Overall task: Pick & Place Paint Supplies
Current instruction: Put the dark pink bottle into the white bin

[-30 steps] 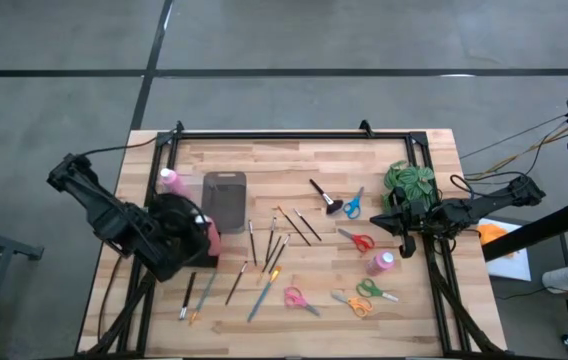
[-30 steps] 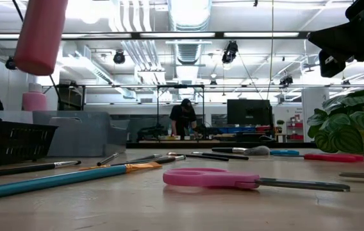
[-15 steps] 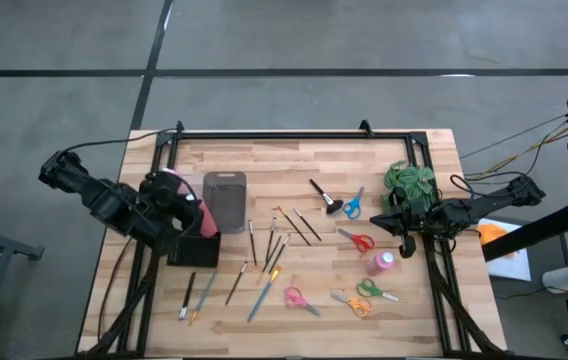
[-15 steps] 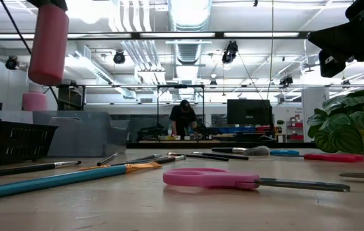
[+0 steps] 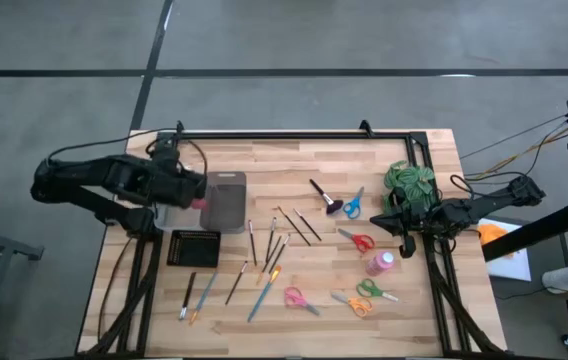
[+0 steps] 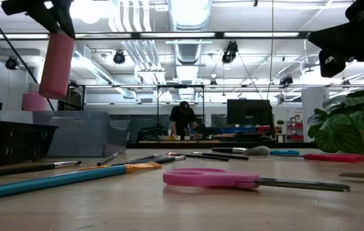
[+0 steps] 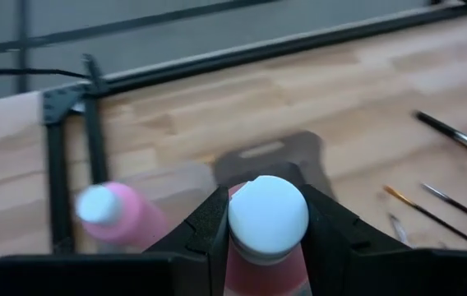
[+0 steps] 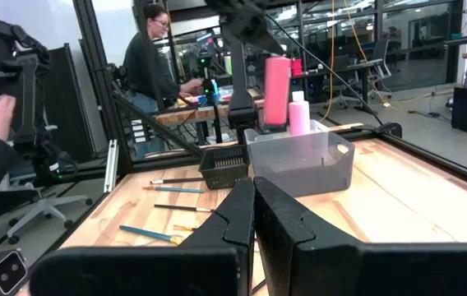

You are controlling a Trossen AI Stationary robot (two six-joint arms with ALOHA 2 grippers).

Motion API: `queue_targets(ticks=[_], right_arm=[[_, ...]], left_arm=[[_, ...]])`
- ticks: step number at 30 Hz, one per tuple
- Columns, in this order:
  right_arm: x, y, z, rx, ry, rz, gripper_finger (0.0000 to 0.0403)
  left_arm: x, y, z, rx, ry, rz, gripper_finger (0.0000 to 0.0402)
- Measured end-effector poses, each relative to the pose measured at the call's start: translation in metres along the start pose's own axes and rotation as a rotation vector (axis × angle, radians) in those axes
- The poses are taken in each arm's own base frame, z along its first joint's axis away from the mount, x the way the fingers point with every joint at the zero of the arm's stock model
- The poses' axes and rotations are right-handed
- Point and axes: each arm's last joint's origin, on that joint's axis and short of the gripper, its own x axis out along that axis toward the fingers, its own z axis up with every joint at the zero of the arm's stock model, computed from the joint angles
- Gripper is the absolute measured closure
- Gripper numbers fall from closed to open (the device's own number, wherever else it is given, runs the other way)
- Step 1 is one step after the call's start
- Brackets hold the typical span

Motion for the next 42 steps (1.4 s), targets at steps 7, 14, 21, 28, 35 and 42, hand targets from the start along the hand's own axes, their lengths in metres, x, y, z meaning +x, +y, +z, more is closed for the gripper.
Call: queue_targets(ticks=[7, 14, 21, 28, 35, 42], right_arm=[[0.000, 0.000, 0.000, 0.000, 0.000, 0.000, 0.0394], [0.000, 0.000, 0.000, 0.000, 0.000, 0.000, 0.0394], [0.000, 0.000, 0.000, 0.000, 0.000, 0.000, 0.0394], [0.000, 0.000, 0.000, 0.000, 0.000, 0.000, 0.0394], [0.000, 0.000, 0.000, 0.000, 0.000, 0.000, 0.0394], [0.000, 0.000, 0.000, 0.000, 0.000, 0.000, 0.0394]], left_arm=[[0.028, 0.008, 0.003, -0.093, -0.038, 0.166, 0.0294], [0.043, 0.006, -0.007, -0.145, -0.135, 0.200, 0.0294], [0.061, 0.008, -0.022, -0.183, -0.173, 0.252, 0.0294], [0.073, 0.008, -0.033, -0.179, -0.189, 0.264, 0.0294], [0.088, 0.007, -0.046, -0.179, -0.198, 0.265, 0.0294], [0.100, 0.008, -0.057, -0.184, -0.202, 0.262, 0.0279]])
